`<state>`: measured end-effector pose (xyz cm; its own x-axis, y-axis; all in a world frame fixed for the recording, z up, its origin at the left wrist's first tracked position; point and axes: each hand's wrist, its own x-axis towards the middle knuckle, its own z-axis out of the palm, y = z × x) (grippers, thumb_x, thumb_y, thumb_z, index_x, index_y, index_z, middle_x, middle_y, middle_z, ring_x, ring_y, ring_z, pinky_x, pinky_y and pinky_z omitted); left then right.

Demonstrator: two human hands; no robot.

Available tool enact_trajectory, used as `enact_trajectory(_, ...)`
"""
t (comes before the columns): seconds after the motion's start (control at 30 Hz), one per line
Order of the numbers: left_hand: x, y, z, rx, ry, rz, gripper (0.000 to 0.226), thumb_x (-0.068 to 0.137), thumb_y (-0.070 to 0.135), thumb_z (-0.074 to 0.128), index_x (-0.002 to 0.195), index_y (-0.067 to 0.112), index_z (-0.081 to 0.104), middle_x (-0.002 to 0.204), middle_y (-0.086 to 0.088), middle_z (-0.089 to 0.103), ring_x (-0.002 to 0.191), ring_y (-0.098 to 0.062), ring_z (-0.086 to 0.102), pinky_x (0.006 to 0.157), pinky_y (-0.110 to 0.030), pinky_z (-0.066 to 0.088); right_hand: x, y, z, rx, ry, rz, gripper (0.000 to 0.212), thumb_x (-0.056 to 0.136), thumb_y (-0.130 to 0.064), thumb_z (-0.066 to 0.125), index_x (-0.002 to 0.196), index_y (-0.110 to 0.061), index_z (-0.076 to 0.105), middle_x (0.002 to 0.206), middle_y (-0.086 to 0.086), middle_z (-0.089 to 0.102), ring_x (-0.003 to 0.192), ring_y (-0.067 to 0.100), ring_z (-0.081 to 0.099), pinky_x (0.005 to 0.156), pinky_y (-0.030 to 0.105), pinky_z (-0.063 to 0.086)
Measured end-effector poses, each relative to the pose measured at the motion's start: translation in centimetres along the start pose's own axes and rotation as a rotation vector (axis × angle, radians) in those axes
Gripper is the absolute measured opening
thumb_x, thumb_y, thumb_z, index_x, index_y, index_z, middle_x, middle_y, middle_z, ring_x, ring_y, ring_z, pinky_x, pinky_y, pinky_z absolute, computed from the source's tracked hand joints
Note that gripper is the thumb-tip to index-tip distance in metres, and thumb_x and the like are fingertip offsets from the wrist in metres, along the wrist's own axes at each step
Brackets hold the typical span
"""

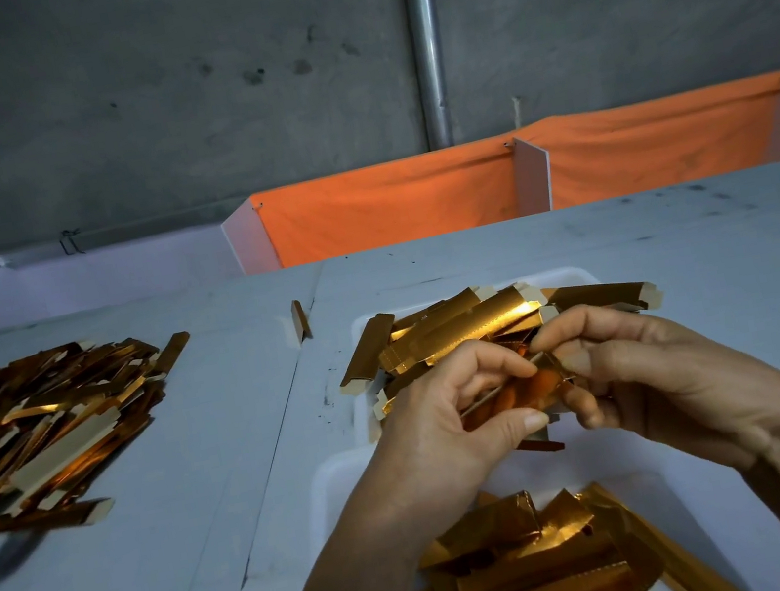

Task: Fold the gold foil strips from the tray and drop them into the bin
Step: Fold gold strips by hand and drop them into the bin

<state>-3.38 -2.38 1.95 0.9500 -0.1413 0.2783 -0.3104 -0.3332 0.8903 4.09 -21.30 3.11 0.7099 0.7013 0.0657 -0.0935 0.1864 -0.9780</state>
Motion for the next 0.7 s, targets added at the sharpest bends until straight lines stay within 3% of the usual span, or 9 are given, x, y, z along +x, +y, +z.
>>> enact_trajectory(0.3,0.03,0.17,-0.24,0.001,0.0,0.0,0.031,0.084,0.018,0.068,0.102,0.042,0.058,0.111,0.013,0.067,0.114,-0.007,0.058,0.1,-0.043,0.046,0.17,0.05,-0.08,0.046,-0.009,0.001,0.03,0.068,-0.014,0.072,0.097,-0.006,0.071,0.065,0.013,0.059,0.056,0.015,0.059,0.055,0.023,0.054)
enact_trajectory(0.43,-0.02,0.14,-0.2,0.015,0.014,0.011,0.03,0.085,0.018,0.068,0.102,0.04,0.058,0.11,0.013,0.066,0.112,-0.007,0.058,0.098,-0.042,0.048,0.18,0.11,0.11,0.042,0.002,-0.016,0.017,0.078,-0.007,0.07,0.095,-0.006,0.07,0.065,0.013,0.058,0.055,0.015,0.058,0.055,0.023,0.054)
enact_trajectory(0.7,0.0,0.14,-0.19,0.016,0.015,-0.001,0.031,0.085,0.017,0.069,0.103,0.039,0.058,0.108,0.012,0.068,0.109,-0.007,0.061,0.098,-0.042,0.048,0.23,0.19,0.5,0.04,0.012,0.001,0.018,0.071,-0.012,0.068,0.089,-0.007,0.07,0.063,0.011,0.057,0.054,0.014,0.057,0.054,0.023,0.054)
